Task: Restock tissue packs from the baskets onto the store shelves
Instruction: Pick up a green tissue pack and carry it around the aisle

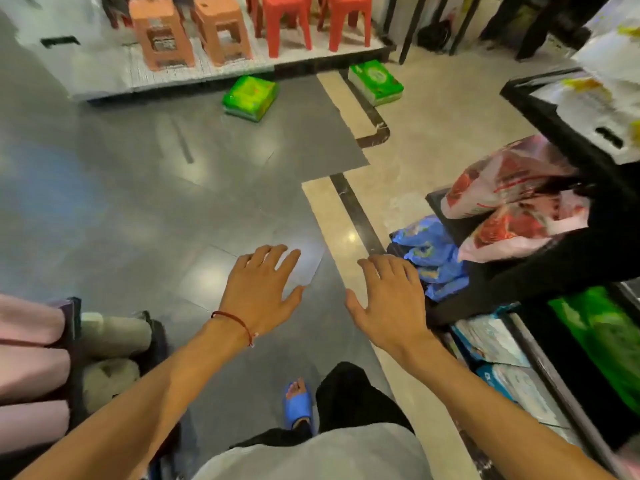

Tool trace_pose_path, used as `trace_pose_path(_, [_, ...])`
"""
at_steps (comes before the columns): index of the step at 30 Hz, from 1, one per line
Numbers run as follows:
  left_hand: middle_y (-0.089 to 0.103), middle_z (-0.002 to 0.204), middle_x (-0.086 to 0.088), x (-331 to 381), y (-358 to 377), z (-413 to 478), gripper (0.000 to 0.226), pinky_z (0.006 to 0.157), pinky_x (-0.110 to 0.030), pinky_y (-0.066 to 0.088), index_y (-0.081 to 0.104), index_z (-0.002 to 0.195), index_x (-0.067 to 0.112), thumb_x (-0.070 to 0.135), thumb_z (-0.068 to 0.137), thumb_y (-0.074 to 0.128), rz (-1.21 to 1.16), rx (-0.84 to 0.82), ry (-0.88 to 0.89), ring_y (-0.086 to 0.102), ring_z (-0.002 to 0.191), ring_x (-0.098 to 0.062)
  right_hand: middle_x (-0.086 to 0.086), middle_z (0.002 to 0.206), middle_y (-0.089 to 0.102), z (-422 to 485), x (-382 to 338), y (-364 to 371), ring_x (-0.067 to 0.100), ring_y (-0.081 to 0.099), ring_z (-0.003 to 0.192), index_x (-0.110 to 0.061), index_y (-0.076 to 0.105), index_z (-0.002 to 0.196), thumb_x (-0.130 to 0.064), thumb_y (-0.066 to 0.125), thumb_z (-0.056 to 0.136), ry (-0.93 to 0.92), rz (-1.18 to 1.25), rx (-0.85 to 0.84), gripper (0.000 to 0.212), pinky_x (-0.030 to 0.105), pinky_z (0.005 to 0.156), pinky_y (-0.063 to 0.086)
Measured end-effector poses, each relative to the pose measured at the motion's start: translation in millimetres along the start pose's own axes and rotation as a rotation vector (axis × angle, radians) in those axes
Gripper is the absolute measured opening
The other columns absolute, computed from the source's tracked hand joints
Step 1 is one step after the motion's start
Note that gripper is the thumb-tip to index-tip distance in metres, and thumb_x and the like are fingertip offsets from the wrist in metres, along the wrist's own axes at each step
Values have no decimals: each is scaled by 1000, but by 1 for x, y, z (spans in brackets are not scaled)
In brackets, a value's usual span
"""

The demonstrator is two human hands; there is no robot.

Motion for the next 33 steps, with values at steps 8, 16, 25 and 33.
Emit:
trace_pose_path(8, [61,142,-8,-76,16,98,65,103,-49,49,55,146,20,56,91,54,-40,-12,-82,58,128,-33,11,121,70,142,-15,41,34,64,116,-11,69,125,-53,48,92,-83,-45,-4,57,50,106,46])
trace_pose_path(16, [58,141,-6,-157,5,255,64,102,-48,47,52,145,21,56,92,54,6,-30,-130,55,126,-31,12,124,68,325,-6,71,34,61,119,-10,68,126,-49,51,93,-166,-12,-2,54,52,111,43])
trace_pose_path(25, [56,146,-9,-221,5,416,65,107,-51,46,48,149,21,57,95,54,16,-77,-221,55,131,-33,13,126,70,516,27,74,36,64,120,-10,70,126,-55,38,95,-179,-13,52,63,52,110,46])
trace_pose_path(33, [60,138,-7,-276,21,587,61,94,-46,51,55,140,18,51,90,64,-12,-49,-250,57,124,-32,8,121,68,685,70,103,32,60,117,-14,70,120,-50,56,91,-148,4,40,47,48,110,41])
Point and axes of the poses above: each hand's wrist, its own z-axis towards the middle knuckle, its own y-axis out of the palm, x = y × z, the point moved 4 cm from there along z, towards the middle knuckle
